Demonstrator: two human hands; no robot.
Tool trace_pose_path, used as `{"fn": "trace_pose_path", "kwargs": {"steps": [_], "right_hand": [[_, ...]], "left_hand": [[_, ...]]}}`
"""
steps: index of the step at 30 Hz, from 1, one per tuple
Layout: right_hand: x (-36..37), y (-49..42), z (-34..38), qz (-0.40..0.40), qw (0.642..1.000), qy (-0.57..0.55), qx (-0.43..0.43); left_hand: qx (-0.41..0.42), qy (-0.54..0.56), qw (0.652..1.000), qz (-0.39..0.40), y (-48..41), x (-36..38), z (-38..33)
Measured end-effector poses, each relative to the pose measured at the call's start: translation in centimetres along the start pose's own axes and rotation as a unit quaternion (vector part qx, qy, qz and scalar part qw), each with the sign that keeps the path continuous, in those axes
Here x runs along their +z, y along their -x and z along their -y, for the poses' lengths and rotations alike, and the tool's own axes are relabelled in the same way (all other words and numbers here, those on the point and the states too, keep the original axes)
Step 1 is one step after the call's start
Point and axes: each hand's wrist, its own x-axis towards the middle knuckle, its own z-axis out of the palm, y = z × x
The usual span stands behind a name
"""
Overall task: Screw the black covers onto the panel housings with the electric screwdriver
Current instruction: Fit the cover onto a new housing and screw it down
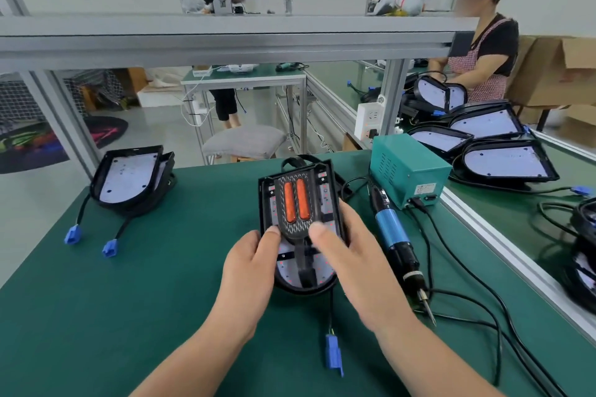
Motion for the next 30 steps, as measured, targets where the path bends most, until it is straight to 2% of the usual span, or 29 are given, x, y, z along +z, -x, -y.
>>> {"fn": "trace_pose_path", "kwargs": {"steps": [3, 6, 13, 19, 25, 30], "right_hand": [[-0.7, 0.1, -0.5, -0.046, 0.999, -0.019, 0.018], [-1.5, 0.2, -0.2, -0.09, 0.992, -0.079, 0.028], [-7.3, 1.8, 2.7, -0.186, 0.972, -0.144, -0.011], [-16.6, 4.4, 6.8, -0.355, 0.928, -0.095, -0.064], [-24.1, 6.5, 8.9, -0.456, 0.883, -0.074, -0.088], [-28.4, 8.2, 10.7, -0.493, 0.86, -0.012, -0.126]], "left_hand": [[0.032, 0.007, 0.998, 0.06, 0.2, -0.5, -0.2], [-0.012, 0.095, 0.989, 0.11, 0.2, -0.8, -0.4], [-0.093, 0.075, 0.989, 0.089, -1.6, -1.9, 0.7], [-0.087, 0.055, 0.989, 0.108, -1.7, -1.8, 0.6], [-0.085, 0.049, 0.989, 0.11, -2.5, -1.7, 1.4], [-0.1, 0.058, 0.988, 0.107, -3.3, -1.5, 2.0]]}}
